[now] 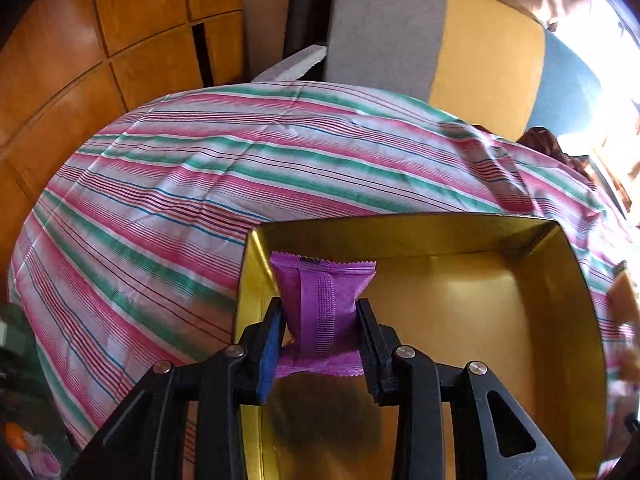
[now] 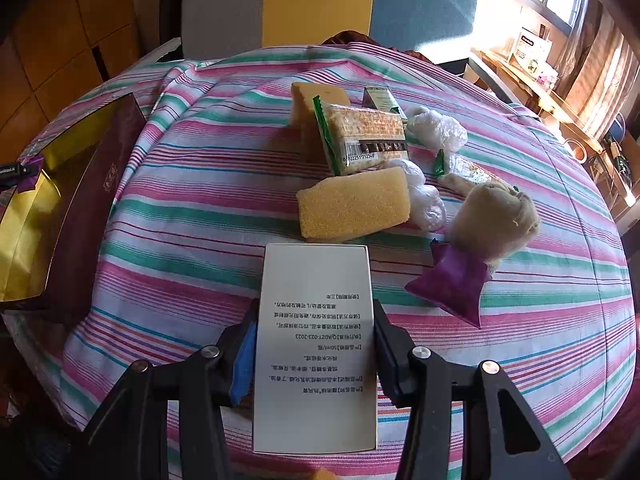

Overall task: Organize objects
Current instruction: 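Drop the purple packet into the gold tray with the left tool while the right tool grasps the white box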

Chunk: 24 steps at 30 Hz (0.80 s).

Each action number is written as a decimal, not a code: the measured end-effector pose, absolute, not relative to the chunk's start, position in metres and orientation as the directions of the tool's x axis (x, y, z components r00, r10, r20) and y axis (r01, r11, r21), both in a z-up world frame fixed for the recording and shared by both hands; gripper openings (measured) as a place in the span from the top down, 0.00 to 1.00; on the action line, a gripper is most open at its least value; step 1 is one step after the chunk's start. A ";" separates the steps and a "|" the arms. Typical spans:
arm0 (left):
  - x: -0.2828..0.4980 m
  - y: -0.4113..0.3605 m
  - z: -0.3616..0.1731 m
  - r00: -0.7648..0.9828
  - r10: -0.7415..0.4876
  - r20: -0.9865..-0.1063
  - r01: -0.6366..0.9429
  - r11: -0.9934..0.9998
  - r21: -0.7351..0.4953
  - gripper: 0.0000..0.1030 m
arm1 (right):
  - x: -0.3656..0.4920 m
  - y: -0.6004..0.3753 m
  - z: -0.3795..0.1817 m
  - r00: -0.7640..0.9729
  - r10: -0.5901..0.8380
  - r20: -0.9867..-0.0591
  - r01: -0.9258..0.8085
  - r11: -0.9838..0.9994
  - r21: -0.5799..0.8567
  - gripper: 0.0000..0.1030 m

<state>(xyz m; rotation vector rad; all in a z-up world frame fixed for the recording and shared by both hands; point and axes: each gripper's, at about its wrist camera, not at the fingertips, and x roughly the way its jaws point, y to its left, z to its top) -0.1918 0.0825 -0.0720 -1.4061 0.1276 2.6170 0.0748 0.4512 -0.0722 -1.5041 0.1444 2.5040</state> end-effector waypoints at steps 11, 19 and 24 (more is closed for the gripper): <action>-0.189 0.078 -0.068 -0.573 0.079 -0.816 -0.160 -0.987 0.016 0.64 | 0.074 0.449 -0.071 -0.456 0.141 -0.879 -0.235 -0.971 -0.033 0.52; -0.146 0.053 -0.036 -0.643 0.113 -0.758 -0.175 -0.985 0.001 0.57 | 0.075 0.443 -0.063 -0.487 0.104 -0.867 -0.226 -0.974 0.010 0.52; -0.144 0.049 -0.036 -0.637 0.137 -0.759 -0.208 -0.978 -0.003 0.62 | 0.073 0.439 -0.069 -0.463 0.125 -0.877 -0.226 -0.974 -0.019 0.52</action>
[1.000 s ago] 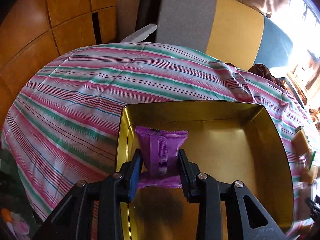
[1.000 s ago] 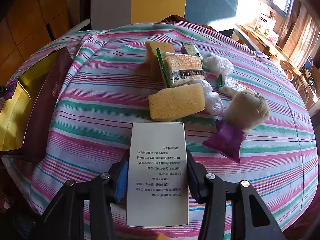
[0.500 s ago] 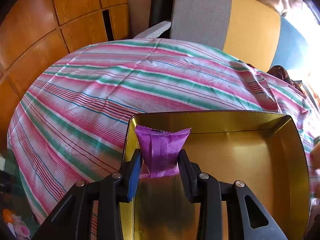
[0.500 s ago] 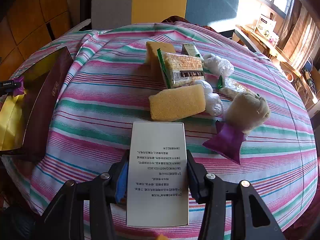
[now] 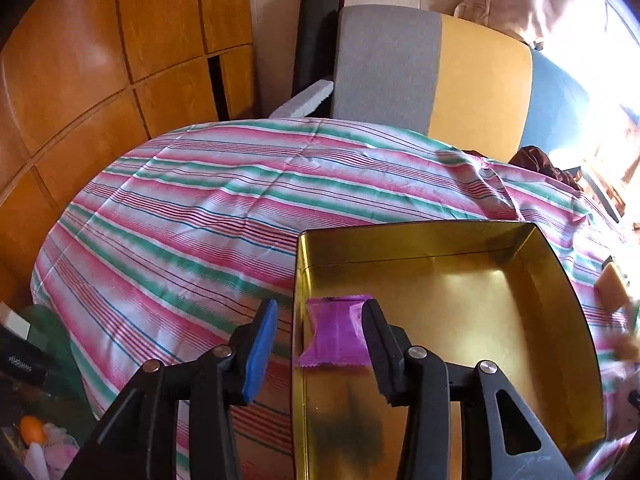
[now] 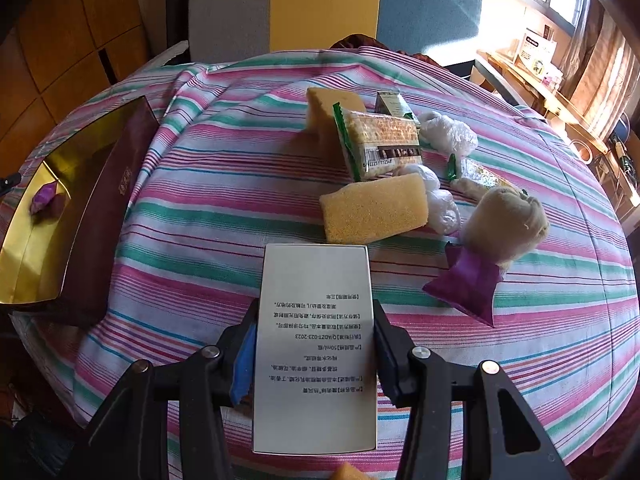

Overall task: Organize objects
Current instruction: 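Drop the purple packet into the gold tray with the left tool while the right tool grasps the white box, then carry the white printed box into the gold tray and release it with the right tool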

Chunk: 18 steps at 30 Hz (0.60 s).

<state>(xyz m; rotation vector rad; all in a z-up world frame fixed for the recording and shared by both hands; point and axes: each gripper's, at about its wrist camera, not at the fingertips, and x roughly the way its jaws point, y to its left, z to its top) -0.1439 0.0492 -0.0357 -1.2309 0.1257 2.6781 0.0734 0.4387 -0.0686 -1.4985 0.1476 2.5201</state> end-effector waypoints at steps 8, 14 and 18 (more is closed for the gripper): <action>-0.124 0.045 -0.016 -0.673 0.176 -0.719 -0.204 -0.978 -0.049 0.60 | 0.074 0.433 -0.067 -0.461 0.135 -0.877 -0.224 -0.974 -0.033 0.52; -0.091 0.041 -0.016 -0.683 0.172 -0.710 -0.202 -0.978 -0.043 0.53 | 0.074 0.432 -0.070 -0.454 0.146 -0.879 -0.229 -0.972 -0.043 0.52; -0.073 0.037 -0.016 -0.686 0.166 -0.709 -0.192 -0.980 -0.044 0.50 | 0.074 0.430 -0.071 -0.454 0.152 -0.878 -0.230 -0.972 -0.050 0.52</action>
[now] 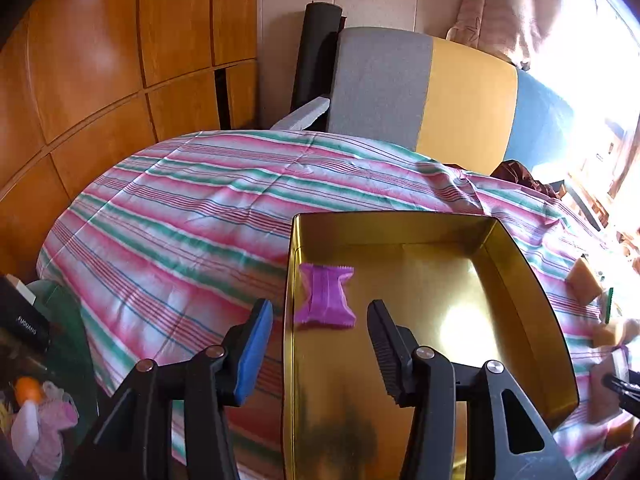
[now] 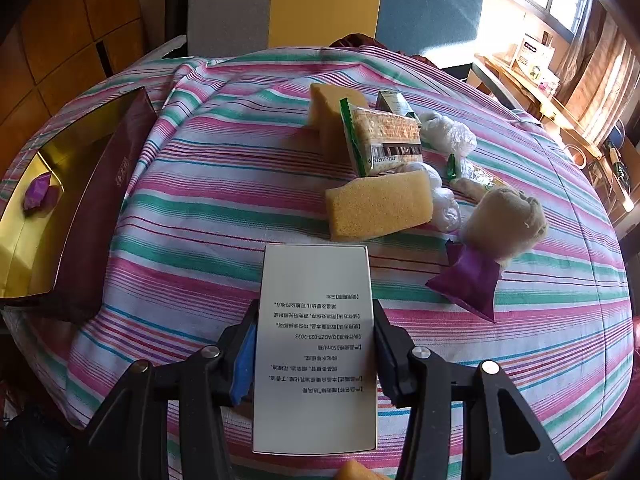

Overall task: Organize objects
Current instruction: 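Carry the white printed box into the gold tray and release it with the right tool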

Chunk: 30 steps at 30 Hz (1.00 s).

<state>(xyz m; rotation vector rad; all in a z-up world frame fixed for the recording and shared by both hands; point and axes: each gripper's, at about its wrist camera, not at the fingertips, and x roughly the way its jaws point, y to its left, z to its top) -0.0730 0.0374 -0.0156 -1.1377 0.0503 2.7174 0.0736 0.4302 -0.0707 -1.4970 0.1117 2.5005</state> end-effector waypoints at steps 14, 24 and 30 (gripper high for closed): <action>-0.046 0.039 -0.006 -0.708 0.168 -0.686 -0.203 -0.979 -0.031 0.46 | 0.076 0.427 -0.054 -0.491 0.129 -0.861 -0.261 -0.965 0.004 0.52; -0.048 0.018 -0.010 -0.697 0.166 -0.698 -0.163 -0.984 -0.071 0.46 | 0.041 0.339 0.017 -0.617 -0.087 -0.782 -0.060 -0.986 0.157 0.52; -0.049 -0.018 -0.012 -0.701 0.134 -0.700 -0.094 -0.991 -0.096 0.46 | -0.017 0.232 0.014 -0.513 -0.286 -0.809 0.181 -0.958 0.224 0.52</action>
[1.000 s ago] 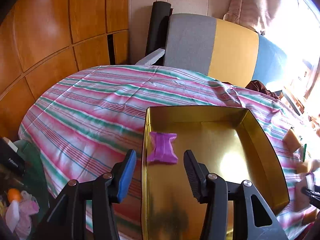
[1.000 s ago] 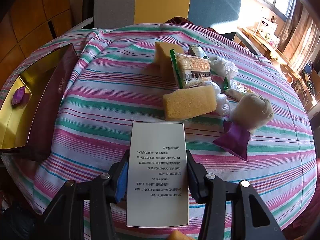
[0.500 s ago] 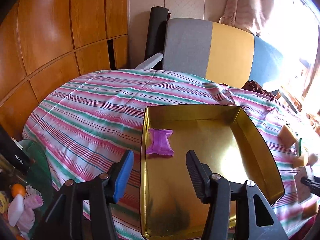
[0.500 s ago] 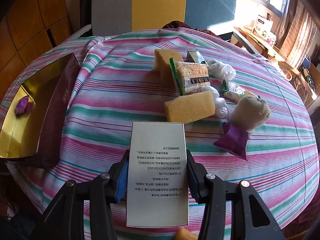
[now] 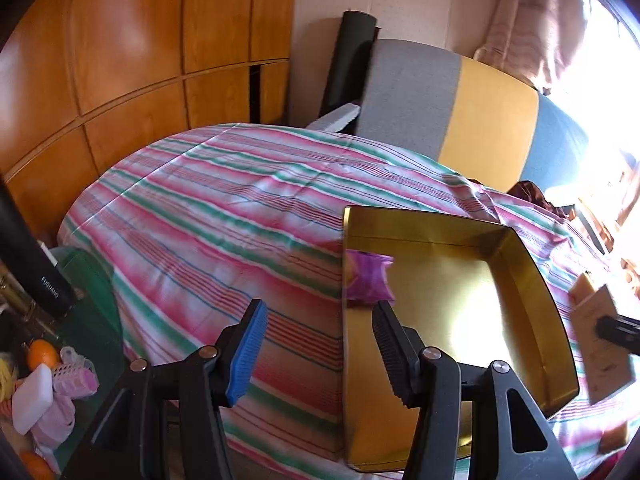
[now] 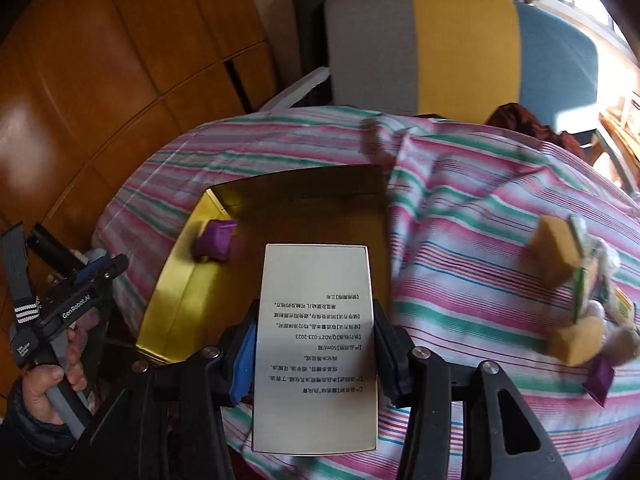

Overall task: Organize objects
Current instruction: 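Carry the white printed box into the gold tray and release it with the right tool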

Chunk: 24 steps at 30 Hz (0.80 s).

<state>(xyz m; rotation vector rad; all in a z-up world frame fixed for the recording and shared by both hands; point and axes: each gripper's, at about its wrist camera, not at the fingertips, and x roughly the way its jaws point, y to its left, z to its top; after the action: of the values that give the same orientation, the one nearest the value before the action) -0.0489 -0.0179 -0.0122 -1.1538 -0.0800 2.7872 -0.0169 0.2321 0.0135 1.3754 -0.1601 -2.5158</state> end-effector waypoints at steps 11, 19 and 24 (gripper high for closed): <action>-0.051 -0.065 -0.027 -0.681 0.115 -0.723 -0.008 -0.989 -0.149 0.42 | -0.110 0.089 -0.068 -0.242 -0.183 -0.953 0.323 -0.941 0.098 0.52; -0.053 -0.071 -0.039 -0.662 0.127 -0.739 -0.011 -0.987 -0.159 0.42 | -0.162 0.089 -0.077 -0.314 -0.214 -0.925 0.095 -0.976 0.194 0.50; -0.053 -0.072 -0.041 -0.663 0.126 -0.738 -0.010 -0.987 -0.159 0.41 | -0.161 0.104 -0.071 -0.333 -0.330 -0.883 0.057 -0.942 0.330 0.41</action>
<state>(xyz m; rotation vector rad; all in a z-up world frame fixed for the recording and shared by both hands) -0.0531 -0.0717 -0.0406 -1.2547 -0.2167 2.7898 -0.1614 0.1039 -0.0714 1.6508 -0.3527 -2.3598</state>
